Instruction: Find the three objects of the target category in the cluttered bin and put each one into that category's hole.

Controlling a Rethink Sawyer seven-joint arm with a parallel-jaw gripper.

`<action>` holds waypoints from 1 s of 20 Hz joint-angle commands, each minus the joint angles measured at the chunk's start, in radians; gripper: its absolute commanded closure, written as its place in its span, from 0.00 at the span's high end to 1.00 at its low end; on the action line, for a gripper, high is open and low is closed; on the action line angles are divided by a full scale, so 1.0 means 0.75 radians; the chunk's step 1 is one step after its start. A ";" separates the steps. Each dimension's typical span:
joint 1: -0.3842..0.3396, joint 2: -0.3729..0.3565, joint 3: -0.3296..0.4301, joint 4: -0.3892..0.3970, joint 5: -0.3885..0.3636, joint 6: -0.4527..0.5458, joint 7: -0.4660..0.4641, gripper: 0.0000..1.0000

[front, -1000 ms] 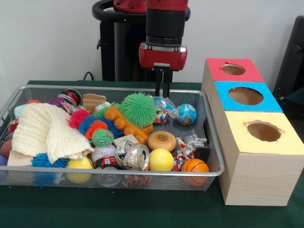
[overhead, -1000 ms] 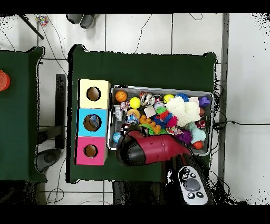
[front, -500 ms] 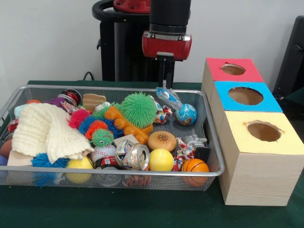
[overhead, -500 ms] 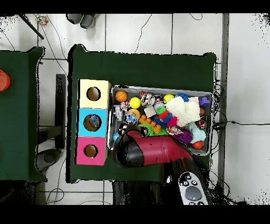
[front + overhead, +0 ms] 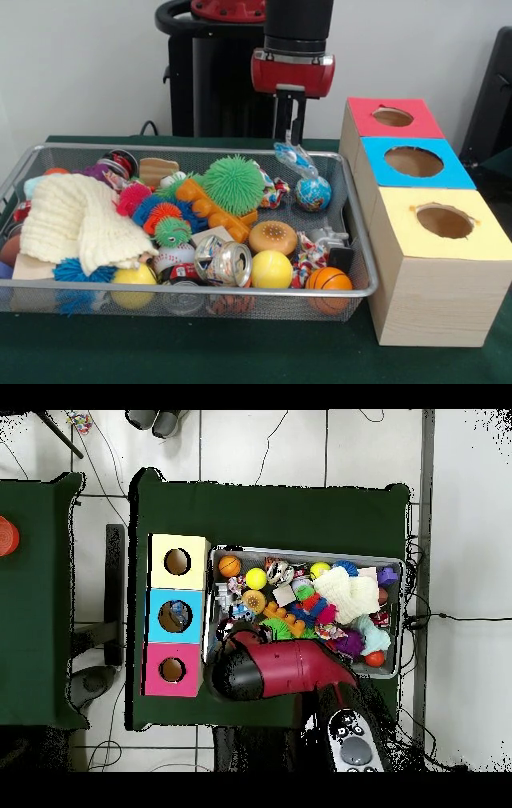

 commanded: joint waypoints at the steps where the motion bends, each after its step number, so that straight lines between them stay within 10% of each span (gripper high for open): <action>1: 0.051 -0.067 0.046 0.028 0.076 0.173 0.098 0.00; 20: 0.098 -0.171 0.010 0.032 0.199 0.265 0.102 0.00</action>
